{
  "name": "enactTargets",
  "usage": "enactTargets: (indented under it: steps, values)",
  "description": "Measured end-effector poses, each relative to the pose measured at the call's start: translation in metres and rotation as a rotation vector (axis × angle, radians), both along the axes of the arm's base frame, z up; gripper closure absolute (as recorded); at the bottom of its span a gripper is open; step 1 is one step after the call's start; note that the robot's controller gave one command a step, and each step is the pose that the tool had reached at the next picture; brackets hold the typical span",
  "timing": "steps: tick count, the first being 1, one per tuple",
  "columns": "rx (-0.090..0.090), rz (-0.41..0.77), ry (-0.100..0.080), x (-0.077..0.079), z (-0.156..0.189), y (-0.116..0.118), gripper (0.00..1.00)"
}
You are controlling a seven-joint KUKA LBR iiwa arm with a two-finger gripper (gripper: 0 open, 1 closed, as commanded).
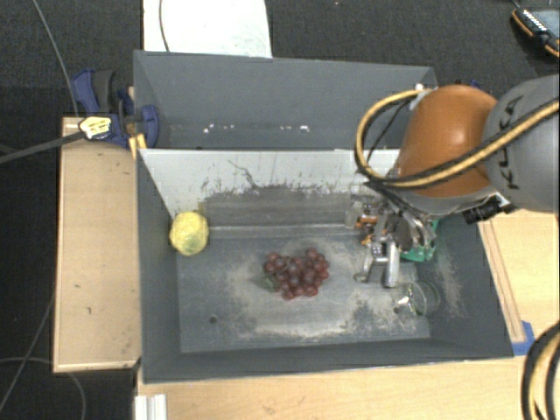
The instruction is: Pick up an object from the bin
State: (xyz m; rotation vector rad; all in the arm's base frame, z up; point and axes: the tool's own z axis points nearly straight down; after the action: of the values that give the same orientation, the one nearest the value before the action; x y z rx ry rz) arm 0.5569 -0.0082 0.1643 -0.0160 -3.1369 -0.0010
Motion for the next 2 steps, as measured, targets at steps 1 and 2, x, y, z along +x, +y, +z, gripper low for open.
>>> enactTargets:
  steps: [1,2]
  values:
    - [0.0,0.0,-0.008,0.002,0.004,0.0,0.0]
    - [0.001,0.597,-0.009,0.013,-0.069,0.066,0.0]
